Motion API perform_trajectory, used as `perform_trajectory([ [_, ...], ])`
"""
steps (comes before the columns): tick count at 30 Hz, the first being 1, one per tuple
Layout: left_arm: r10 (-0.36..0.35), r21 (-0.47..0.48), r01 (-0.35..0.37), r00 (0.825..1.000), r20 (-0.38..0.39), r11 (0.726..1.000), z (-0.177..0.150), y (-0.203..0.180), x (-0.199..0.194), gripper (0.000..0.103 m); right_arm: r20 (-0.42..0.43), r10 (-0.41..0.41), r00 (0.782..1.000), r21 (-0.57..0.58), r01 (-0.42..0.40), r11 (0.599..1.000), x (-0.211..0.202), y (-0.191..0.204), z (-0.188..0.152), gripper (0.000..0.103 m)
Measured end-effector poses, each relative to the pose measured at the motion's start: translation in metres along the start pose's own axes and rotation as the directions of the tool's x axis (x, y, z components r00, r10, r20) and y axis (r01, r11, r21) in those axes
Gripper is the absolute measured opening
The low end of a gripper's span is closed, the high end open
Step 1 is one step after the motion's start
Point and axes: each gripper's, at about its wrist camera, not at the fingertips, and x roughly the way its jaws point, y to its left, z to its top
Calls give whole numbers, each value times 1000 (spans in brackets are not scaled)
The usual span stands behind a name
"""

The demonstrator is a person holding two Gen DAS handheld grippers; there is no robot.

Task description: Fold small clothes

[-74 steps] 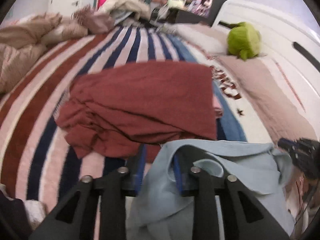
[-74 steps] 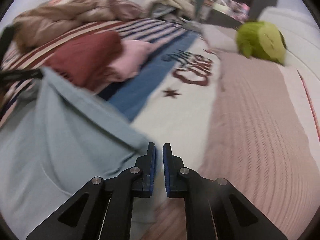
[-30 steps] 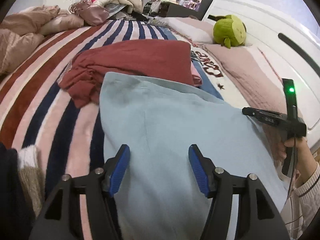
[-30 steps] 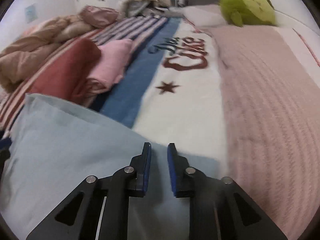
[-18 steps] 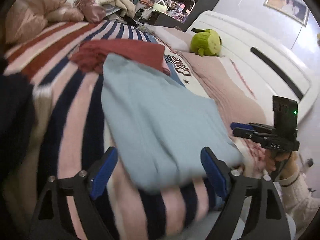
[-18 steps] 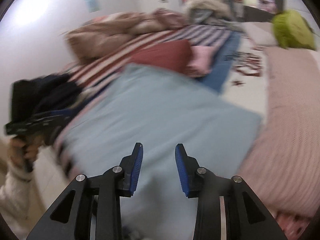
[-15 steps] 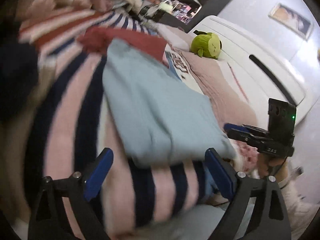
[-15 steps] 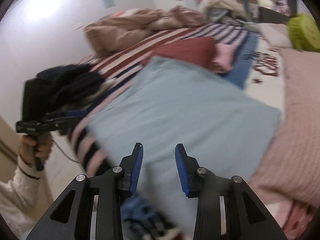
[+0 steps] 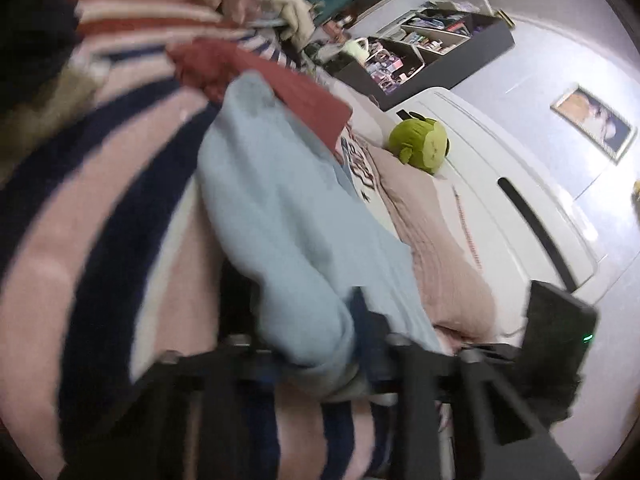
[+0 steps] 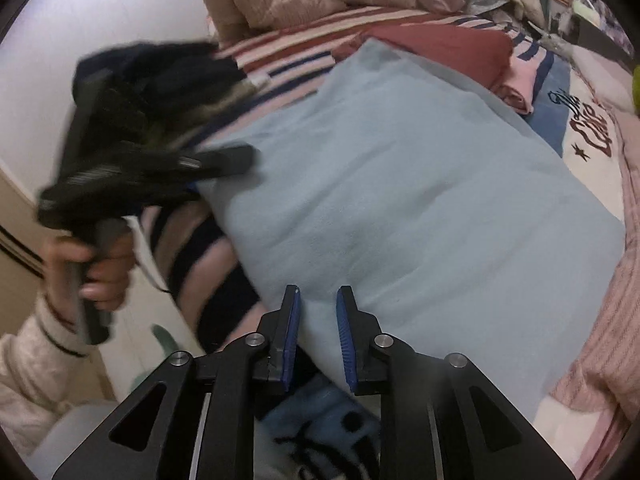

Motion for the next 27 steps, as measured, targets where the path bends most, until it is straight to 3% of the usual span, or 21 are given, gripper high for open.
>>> perform_trajectory([
  [2,4,85,-6,1000,13,996,8,-18,-2,15,51,13,999,40,-15,999,-20,-8,-4,19],
  [4,22,218,-26,1000,18,976,15,-47,-1,14,106,-7,994,86,-2,996,-42,-14,-15,19],
  [7,-4,411,8,1000,-11,912,24,-100,10,13,206,-41,978,198,0,980,-77,-36,-38,19],
  [10,-44,554,117,989,-143,824,15,-151,51,13,286,-92,954,311,-1,951,-111,-62,-65,20],
  [11,-54,572,164,978,-204,804,5,-164,70,13,306,-123,944,349,9,937,-122,-72,-74,22],
  [12,-64,569,232,952,-300,789,-9,-174,97,16,316,-140,938,370,14,929,-128,-77,-79,22],
  [14,-4,557,304,880,-475,773,-47,-180,152,18,331,-168,929,413,18,911,-138,-88,-92,22],
  [15,35,591,295,876,-482,751,-62,-183,163,19,333,-178,926,435,17,900,-142,-93,-99,22],
  [16,60,652,280,892,-447,705,-71,-188,163,22,333,-188,924,457,16,889,-145,-98,-105,22],
  [17,60,688,281,902,-427,669,-76,-193,157,36,332,-195,923,476,14,879,-145,-102,-110,22],
  [18,24,657,319,889,-456,683,-73,-196,148,56,328,-200,923,493,13,870,-145,-106,-115,22],
  [20,-26,613,352,880,-475,707,-63,-196,126,67,323,-203,924,503,14,864,-146,-110,-121,22],
  [21,-26,623,339,890,-455,705,-57,-197,110,67,323,-199,925,501,11,865,-145,-112,-121,25],
  [23,-63,616,346,899,-433,708,-48,-193,85,68,328,-186,926,487,3,873,-144,-111,-116,42],
  [25,-121,567,357,904,-410,742,-38,-179,56,70,350,-159,923,455,-20,890,-138,-103,-102,54],
  [27,-134,534,315,927,-351,784,-29,-161,32,73,357,-120,926,420,-44,907,-127,-93,-85,67],
])
